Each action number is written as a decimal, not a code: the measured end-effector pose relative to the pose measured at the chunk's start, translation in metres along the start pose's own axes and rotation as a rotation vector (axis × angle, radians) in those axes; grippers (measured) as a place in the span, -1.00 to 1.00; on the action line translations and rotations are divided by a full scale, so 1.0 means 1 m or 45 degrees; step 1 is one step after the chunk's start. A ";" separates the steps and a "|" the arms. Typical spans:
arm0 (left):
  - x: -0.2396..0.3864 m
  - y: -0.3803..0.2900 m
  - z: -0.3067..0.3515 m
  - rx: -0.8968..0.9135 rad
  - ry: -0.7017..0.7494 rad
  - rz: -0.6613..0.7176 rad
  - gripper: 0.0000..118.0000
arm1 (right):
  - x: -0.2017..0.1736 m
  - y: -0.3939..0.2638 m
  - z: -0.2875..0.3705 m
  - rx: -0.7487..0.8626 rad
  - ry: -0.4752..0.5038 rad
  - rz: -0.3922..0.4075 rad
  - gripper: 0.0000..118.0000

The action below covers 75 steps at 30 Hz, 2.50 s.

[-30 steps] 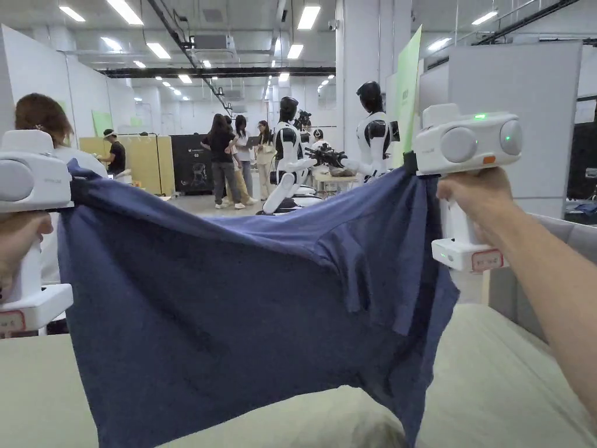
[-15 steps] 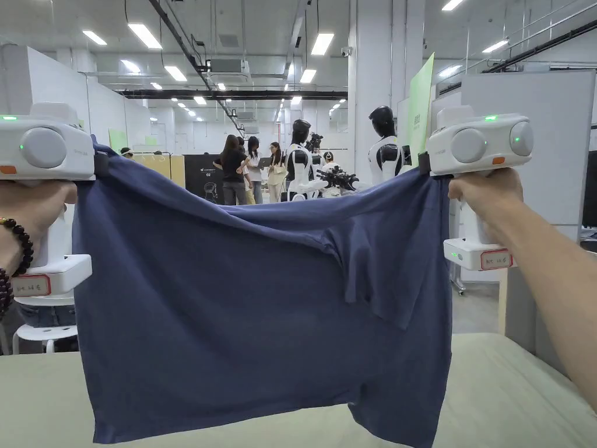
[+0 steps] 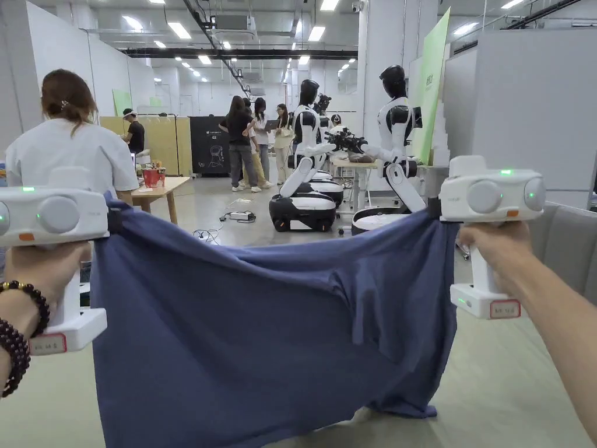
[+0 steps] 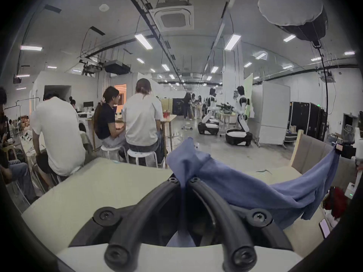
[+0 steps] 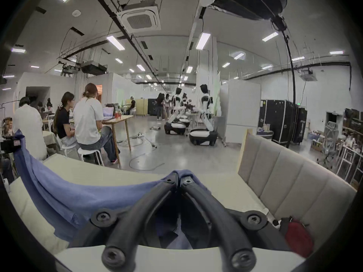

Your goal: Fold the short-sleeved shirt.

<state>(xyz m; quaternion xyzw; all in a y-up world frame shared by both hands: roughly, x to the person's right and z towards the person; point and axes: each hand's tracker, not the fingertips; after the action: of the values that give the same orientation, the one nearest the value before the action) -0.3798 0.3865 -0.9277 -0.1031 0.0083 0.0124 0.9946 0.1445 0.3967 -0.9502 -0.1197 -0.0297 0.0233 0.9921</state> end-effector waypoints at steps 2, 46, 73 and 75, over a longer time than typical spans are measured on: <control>0.001 -0.011 0.003 -0.012 -0.010 0.004 -0.99 | 0.001 -0.011 0.001 -0.018 -0.001 -0.002 -0.98; -0.001 -0.400 0.387 -0.461 -0.238 -0.018 -0.99 | 0.073 -0.420 0.357 -0.641 0.103 0.110 -0.98; 0.011 -0.367 0.419 -0.377 -0.137 0.008 -1.00 | 0.025 -0.383 0.397 -0.426 -0.036 0.127 -1.00; 0.011 -0.368 0.420 -0.375 -0.133 0.010 -1.00 | 0.022 -0.381 0.399 -0.422 -0.032 0.124 -1.00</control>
<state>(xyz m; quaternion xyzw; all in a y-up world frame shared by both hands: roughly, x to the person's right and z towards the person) -0.3534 0.1128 -0.4417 -0.2469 -0.0449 0.0229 0.9677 0.1557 0.1222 -0.4707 -0.2826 -0.0397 0.0677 0.9560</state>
